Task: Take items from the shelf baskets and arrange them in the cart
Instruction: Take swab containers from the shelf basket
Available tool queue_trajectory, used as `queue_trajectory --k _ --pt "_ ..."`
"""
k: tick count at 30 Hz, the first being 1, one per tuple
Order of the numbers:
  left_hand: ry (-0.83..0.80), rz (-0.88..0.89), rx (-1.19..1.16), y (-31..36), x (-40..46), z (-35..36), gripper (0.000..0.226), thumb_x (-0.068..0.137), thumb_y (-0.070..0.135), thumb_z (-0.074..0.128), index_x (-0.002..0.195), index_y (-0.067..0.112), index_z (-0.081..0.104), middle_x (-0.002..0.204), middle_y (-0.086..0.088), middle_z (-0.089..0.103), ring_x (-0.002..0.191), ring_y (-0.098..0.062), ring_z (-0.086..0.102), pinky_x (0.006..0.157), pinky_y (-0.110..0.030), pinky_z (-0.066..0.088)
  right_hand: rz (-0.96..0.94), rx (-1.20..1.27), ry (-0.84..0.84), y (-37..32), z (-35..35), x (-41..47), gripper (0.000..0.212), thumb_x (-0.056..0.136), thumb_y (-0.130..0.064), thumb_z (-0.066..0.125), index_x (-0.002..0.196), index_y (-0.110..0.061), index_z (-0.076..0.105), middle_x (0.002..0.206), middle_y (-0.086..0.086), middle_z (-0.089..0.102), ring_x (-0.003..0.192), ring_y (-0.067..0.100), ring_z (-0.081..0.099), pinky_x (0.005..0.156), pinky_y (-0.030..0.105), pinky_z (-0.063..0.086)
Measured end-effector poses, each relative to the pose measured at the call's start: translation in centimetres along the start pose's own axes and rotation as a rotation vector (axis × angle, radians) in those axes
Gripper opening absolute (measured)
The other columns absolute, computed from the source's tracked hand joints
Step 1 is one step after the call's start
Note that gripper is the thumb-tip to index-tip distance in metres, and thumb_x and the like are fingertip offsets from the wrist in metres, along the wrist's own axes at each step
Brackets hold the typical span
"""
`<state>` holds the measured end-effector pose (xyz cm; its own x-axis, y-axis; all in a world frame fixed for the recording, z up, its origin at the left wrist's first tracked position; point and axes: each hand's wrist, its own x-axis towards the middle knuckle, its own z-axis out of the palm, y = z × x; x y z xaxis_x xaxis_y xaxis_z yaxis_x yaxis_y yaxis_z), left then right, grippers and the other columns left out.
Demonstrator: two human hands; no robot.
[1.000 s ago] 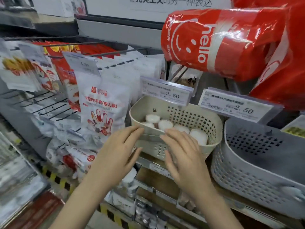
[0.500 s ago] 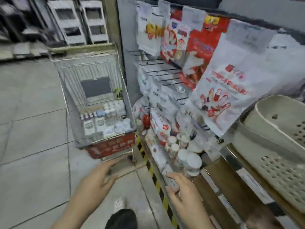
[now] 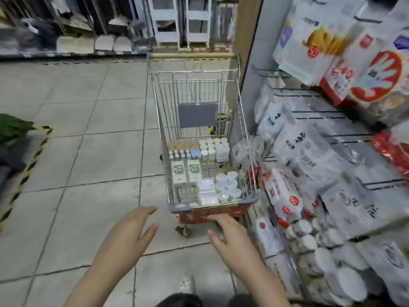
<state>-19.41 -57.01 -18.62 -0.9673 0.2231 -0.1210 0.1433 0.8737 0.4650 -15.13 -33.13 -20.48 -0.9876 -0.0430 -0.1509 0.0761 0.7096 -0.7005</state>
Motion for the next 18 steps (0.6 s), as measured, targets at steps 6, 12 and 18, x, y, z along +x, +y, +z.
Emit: queue_trajectory --k 6,12,18 --pt "-0.071 -0.124 -0.009 -4.0 3.5 0.1 0.042 0.096 0.038 0.047 0.137 0.027 0.044 0.134 0.013 0.051 0.123 -0.007 0.046 0.095 -0.022 0.037 0.041 -0.038 -0.132 1.5 0.6 4.7 0.031 0.096 -0.030 0.052 0.127 -0.028 0.054 0.121 -0.017 0.053 0.115 0.000 0.047 0.090 0.005 0.032" --pt "-0.124 -0.175 -0.050 -3.0 8.3 3.0 0.043 0.097 0.036 0.048 0.138 0.027 0.044 0.137 0.013 0.049 0.124 -0.008 0.046 0.095 -0.020 0.036 0.158 -0.026 -0.210 6.1 -1.7 9.5 0.029 0.096 -0.026 0.054 0.125 -0.027 0.054 0.110 -0.021 0.054 0.100 -0.009 0.048 0.084 0.006 0.036" --pt "-0.184 -0.207 -0.111 -0.4 15.6 7.1 0.039 0.097 0.028 0.048 0.136 0.024 0.047 0.133 0.009 0.052 0.119 -0.010 0.049 0.094 -0.020 0.038 0.144 -0.081 -0.329 9.7 -2.5 17.6 0.032 0.095 -0.026 0.056 0.127 -0.024 0.056 0.115 -0.015 0.058 0.099 -0.003 0.053 0.080 0.008 0.037"
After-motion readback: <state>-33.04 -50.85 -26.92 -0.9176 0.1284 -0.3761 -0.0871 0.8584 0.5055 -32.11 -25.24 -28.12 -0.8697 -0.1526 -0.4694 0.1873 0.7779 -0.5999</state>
